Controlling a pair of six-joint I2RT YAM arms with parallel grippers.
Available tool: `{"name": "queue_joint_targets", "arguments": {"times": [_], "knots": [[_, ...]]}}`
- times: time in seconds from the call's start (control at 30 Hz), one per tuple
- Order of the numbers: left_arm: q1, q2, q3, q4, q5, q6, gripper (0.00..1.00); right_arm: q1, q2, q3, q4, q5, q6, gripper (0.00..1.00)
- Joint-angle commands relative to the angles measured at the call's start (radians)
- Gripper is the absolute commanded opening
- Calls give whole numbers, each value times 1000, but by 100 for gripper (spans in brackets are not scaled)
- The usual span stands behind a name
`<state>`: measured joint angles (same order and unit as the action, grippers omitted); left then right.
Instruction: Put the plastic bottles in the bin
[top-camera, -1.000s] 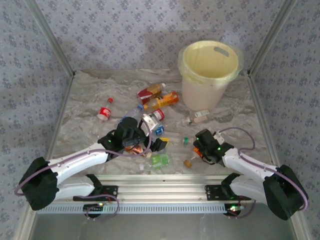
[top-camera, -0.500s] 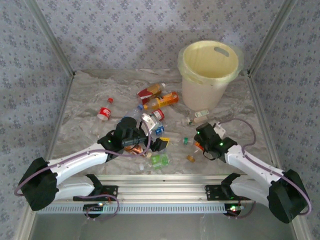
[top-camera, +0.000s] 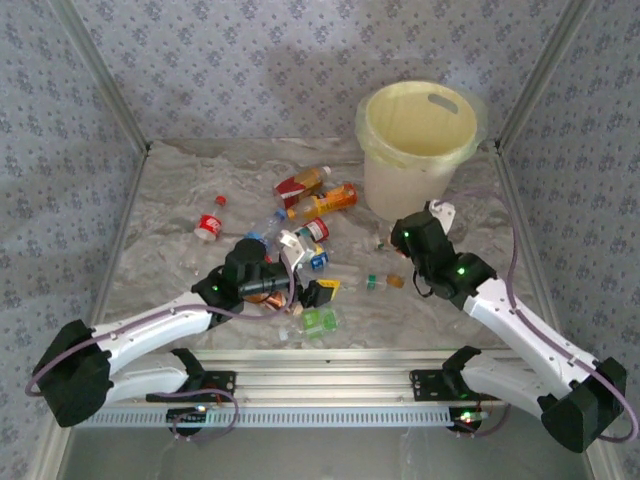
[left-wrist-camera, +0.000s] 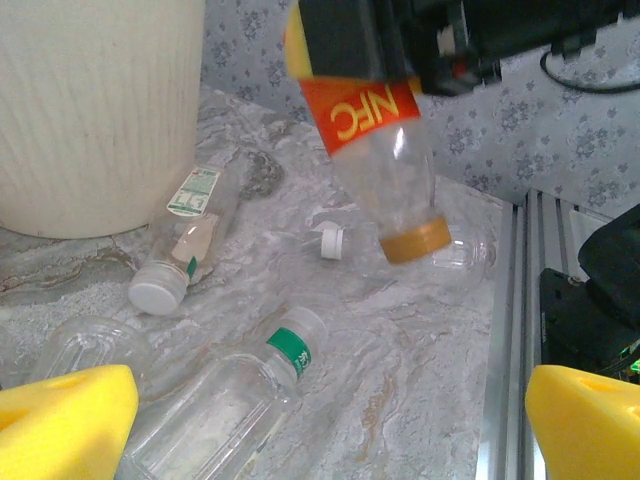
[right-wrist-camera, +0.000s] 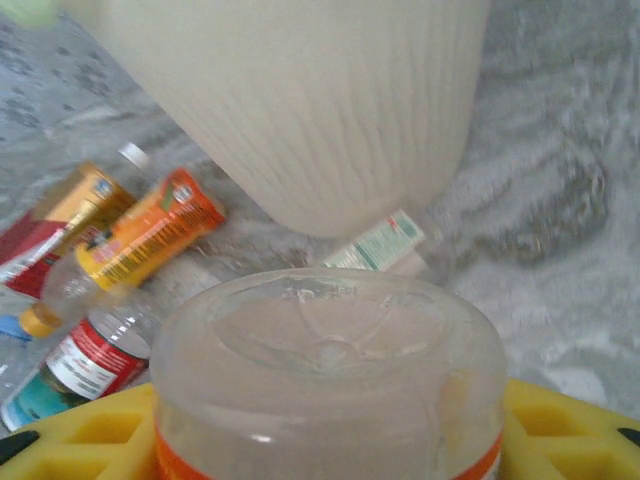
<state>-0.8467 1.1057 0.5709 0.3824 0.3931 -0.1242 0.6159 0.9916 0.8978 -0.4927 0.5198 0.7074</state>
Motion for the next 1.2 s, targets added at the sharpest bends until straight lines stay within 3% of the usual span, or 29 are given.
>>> {"name": "queue_joint_targets", "arguments": {"times": [0.0, 0.27, 0.57, 1.17], "knots": [[-5, -30, -10, 56, 0, -6, 100, 11, 17, 100, 4, 65, -185, 57], [-5, -44, -25, 64, -44, -3, 100, 14, 129, 334, 57, 60, -457, 59], [-6, -58, -34, 64, -88, -9, 100, -6, 248, 529, 131, 67, -599, 59], [-5, -73, -37, 48, -131, -8, 100, -155, 578, 1000, 178, 58, -654, 56]]}}
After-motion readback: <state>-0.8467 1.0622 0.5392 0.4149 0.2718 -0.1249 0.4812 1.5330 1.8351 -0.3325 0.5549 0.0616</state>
